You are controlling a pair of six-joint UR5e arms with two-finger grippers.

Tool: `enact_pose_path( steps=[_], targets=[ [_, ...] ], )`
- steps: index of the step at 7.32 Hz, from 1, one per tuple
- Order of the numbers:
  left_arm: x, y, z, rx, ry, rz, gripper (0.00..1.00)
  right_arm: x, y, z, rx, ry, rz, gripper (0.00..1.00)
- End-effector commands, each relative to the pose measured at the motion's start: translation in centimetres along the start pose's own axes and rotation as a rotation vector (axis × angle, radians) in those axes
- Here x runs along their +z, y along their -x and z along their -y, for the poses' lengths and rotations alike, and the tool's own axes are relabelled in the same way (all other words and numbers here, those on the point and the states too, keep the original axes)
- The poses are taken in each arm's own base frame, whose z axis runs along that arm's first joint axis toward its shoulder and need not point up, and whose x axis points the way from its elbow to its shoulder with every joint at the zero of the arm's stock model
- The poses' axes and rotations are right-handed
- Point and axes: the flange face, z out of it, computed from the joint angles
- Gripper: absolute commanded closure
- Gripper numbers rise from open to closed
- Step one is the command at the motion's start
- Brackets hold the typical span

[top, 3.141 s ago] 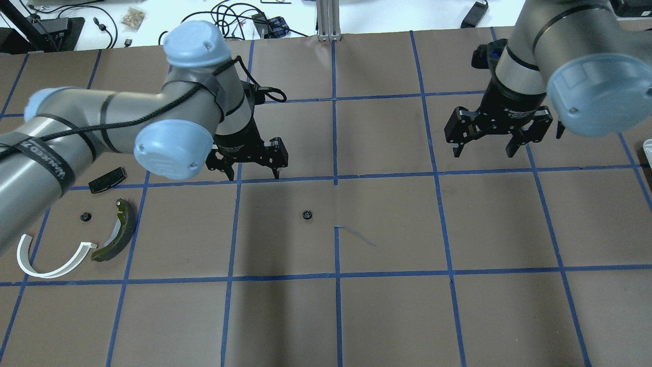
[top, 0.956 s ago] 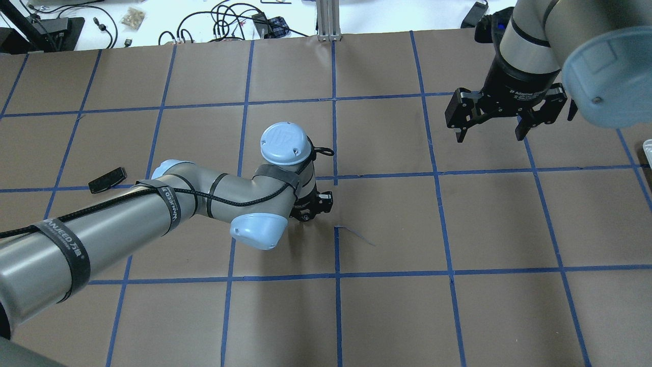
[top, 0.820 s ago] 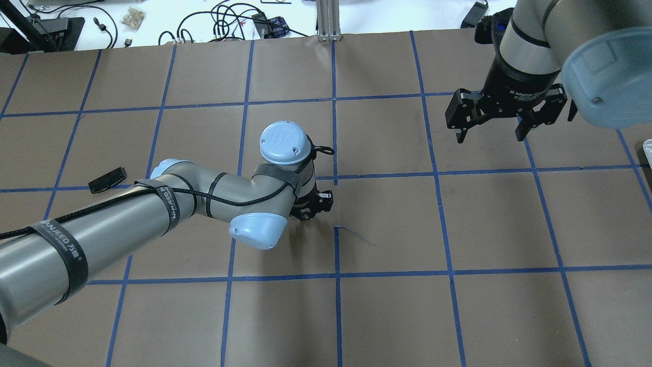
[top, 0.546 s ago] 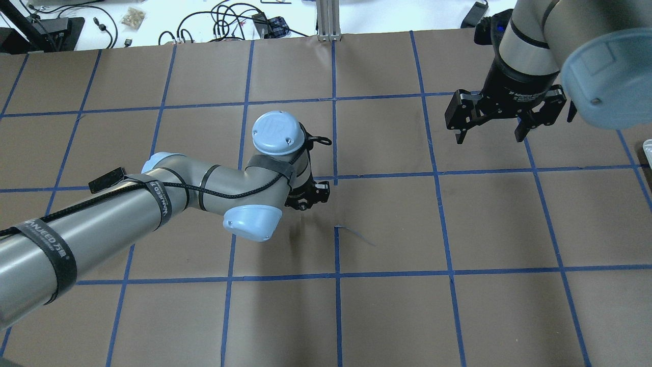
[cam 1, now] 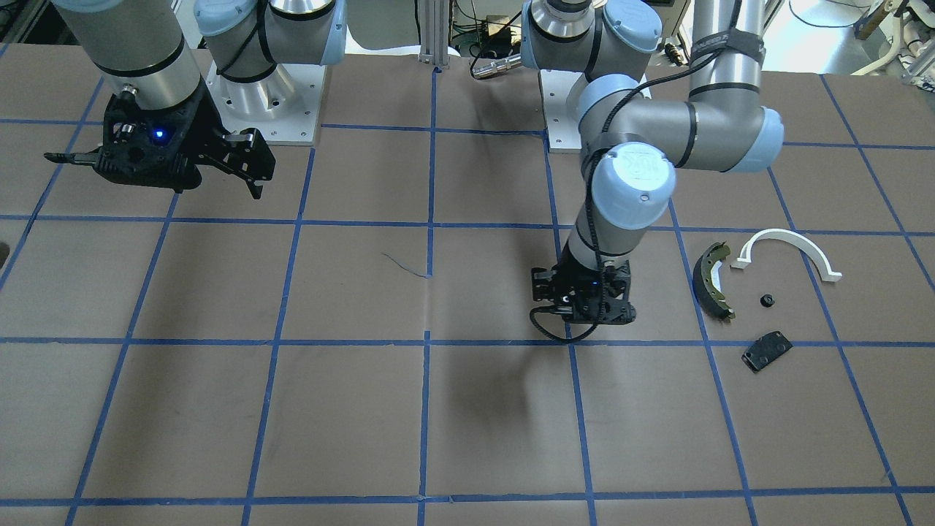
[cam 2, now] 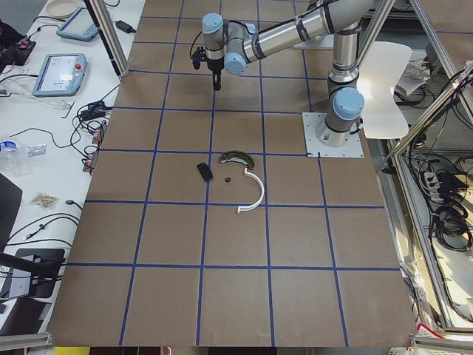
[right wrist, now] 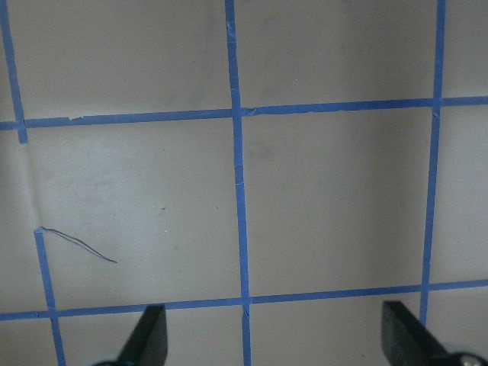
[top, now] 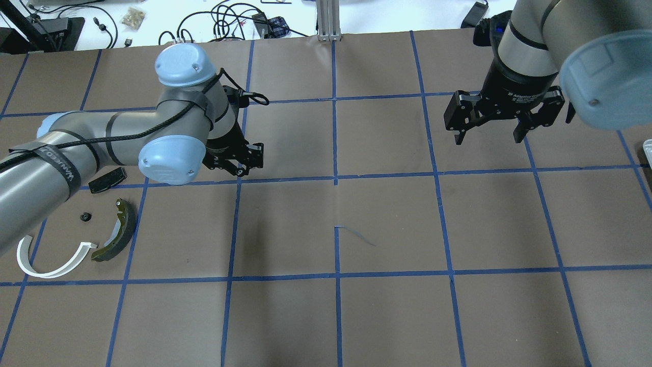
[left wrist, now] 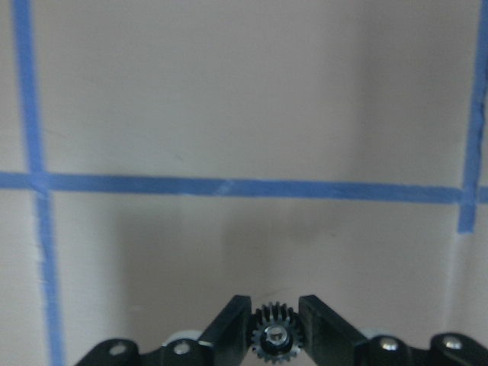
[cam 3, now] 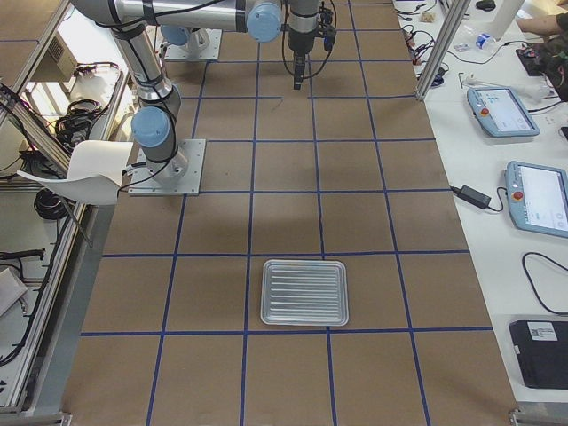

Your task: Place bearing gear from tray to pile

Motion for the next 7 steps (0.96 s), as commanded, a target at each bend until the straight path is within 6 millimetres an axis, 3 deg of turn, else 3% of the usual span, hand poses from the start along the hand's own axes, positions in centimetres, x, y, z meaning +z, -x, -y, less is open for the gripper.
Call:
enact_pose_path(
  steps=[1, 3, 4, 7],
  targets=[
    [-1.3, 8.6, 0.5, 0.027, 0.01, 0.005, 1.0, 0.0, -0.1, 0.0, 0.001, -0.002, 0.0, 0.0],
    [-1.7, 17.8, 0.1, 0.082, 0.034, 0.072, 1.0, 0.0, 0.0, 0.0, -0.002, -0.005, 0.0, 0.0],
    [-1.0, 24.0, -1.0, 0.091, 0.053, 0.053, 1.0, 0.0, -0.1, 0.0, 0.0, -0.004, 0.0, 0.0],
    [2.3, 37.9, -4.7, 0.149, 0.042, 0.033, 1.0, 0.0, -0.1, 0.1, -0.002, -0.007, 0.001, 0.0]
  ],
)
